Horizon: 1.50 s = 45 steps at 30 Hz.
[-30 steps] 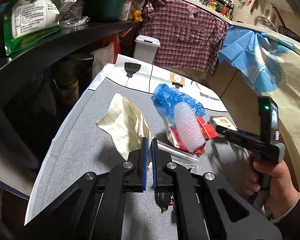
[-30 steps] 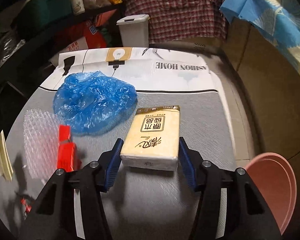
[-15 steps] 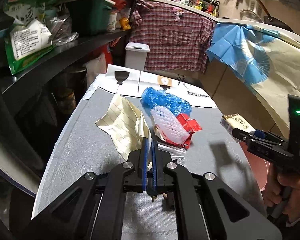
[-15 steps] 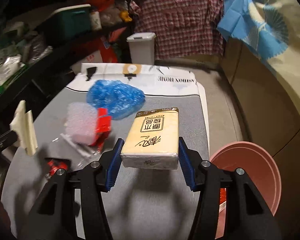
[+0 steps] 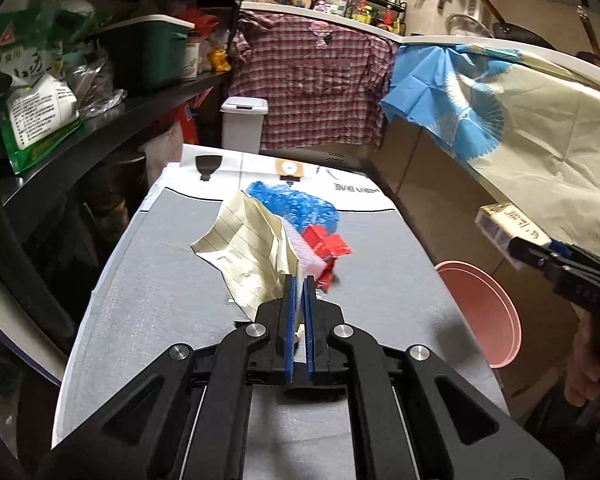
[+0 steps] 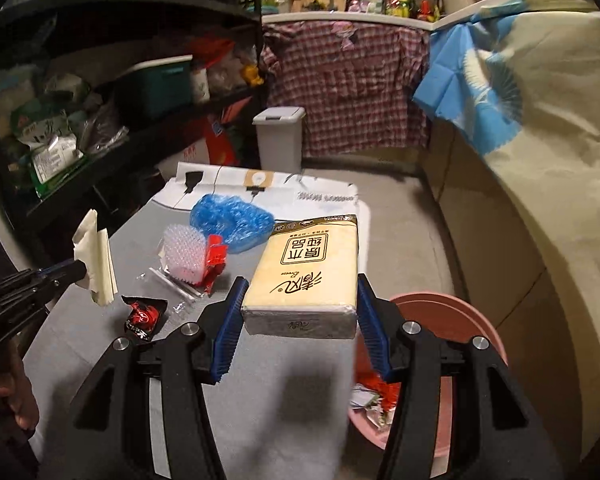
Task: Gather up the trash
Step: 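Carry the cream tissue pack over the pink bucket with the right tool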
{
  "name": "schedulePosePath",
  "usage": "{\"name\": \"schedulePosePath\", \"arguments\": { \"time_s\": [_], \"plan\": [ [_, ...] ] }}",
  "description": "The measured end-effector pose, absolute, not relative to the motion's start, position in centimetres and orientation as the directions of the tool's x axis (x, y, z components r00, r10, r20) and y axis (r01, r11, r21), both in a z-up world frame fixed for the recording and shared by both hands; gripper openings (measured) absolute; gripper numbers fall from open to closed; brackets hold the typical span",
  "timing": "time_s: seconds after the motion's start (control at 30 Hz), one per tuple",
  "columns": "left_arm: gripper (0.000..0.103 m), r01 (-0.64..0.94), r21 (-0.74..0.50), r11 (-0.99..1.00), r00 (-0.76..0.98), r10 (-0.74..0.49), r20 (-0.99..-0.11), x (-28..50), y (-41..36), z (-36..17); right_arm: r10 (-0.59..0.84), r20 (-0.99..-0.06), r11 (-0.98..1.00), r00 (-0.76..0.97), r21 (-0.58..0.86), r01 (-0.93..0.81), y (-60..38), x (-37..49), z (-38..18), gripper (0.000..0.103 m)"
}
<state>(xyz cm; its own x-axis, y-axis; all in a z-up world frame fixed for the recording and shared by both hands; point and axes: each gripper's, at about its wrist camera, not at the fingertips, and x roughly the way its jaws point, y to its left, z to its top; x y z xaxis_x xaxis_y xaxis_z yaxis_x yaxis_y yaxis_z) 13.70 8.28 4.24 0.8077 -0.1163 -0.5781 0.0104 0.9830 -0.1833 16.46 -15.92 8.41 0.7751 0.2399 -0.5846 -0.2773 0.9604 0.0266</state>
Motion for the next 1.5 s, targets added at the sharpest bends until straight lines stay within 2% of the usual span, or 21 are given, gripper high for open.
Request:
{"name": "schedulePosePath", "arguments": {
  "time_s": [0.37, 0.6, 1.5],
  "plan": [
    [0.004, 0.068, -0.164, 0.984, 0.814, -0.150, -0.562, 11.7, 5.0, 5.1, 0.192, -0.534, 0.973, 0.823, -0.006, -0.230, -20.0, 12.9, 9.1, 0.054],
    [0.004, 0.096, -0.171, 0.981, 0.809, -0.177, -0.560, 10.6, 3.1, 5.4, 0.174, -0.537, 0.982, 0.825, 0.033, -0.186, -22.3, 12.1, 8.3, 0.054],
    [0.004, 0.204, -0.187, 0.961, 0.759, -0.276, -0.590, 12.0, -3.6, 5.1, 0.096, -0.531, 0.994, 0.842, 0.008, -0.108, -25.4, 12.6, 7.5, 0.054]
  ]
}}
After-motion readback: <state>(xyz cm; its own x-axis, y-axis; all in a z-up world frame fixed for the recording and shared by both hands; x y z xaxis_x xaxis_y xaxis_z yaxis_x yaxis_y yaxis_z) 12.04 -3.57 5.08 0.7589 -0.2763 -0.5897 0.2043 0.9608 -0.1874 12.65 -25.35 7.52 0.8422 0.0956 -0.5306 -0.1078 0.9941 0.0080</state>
